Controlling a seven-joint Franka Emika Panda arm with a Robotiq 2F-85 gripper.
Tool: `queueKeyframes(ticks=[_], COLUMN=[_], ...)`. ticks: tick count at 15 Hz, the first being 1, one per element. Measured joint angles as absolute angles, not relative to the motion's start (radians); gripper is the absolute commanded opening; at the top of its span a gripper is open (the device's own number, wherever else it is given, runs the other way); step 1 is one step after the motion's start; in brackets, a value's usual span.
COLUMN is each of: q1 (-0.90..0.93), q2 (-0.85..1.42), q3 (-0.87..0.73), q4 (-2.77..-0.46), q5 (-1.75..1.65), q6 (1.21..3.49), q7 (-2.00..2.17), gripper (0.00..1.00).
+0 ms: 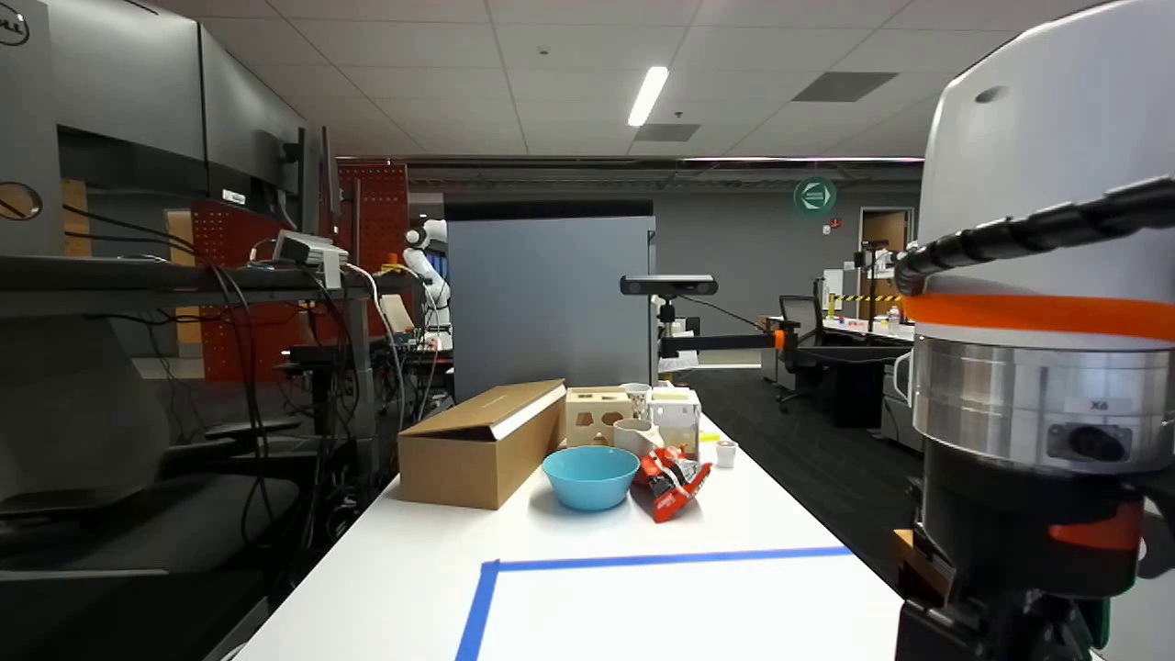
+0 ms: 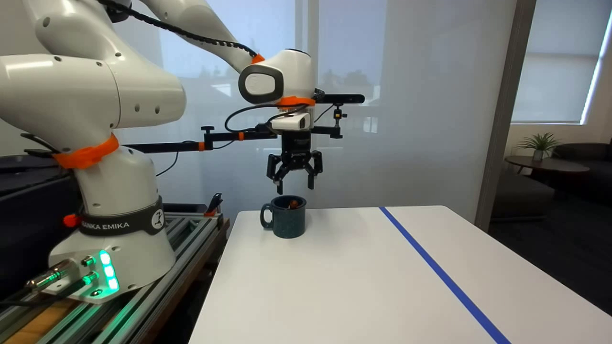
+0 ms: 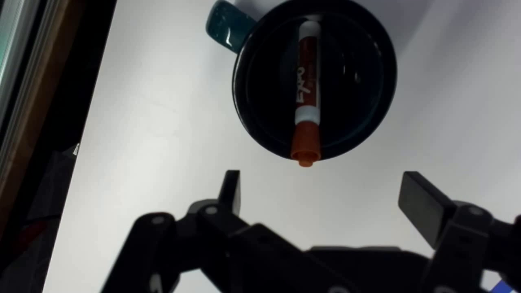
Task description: Put the sharpie on the table
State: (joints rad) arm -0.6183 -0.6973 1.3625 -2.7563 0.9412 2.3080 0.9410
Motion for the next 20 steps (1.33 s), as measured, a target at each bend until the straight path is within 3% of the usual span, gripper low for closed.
queueKeyframes(ticks=[4, 9, 12, 13, 15, 18, 19, 20], q1=[-0.629, -0.651, -0.673, -0.68, -0.693, -0.706, -0.707, -0.707], q2=[-0.699, -0.707, -0.708, -0.709, -0.712, -0.718, -0.721, -0.723], q3=[1.405, 1.461, 1.492, 1.502, 1.518, 1.539, 1.541, 1.542], q4=[-2.756, -2.756, -2.756, -2.756, -2.756, -2.756, -2.755, -2.755], q5=[0.972, 1.011, 1.028, 1.033, 1.04, 1.053, 1.057, 1.06], q6=[2.313, 2.328, 2.337, 2.339, 2.344, 2.353, 2.356, 2.357], q7=[0.942, 0.942, 0.942, 0.942, 0.942, 0.942, 0.942, 0.942], gripper=[0.98, 0.52, 0.48, 0.35, 0.2, 0.13, 0.05, 0.05])
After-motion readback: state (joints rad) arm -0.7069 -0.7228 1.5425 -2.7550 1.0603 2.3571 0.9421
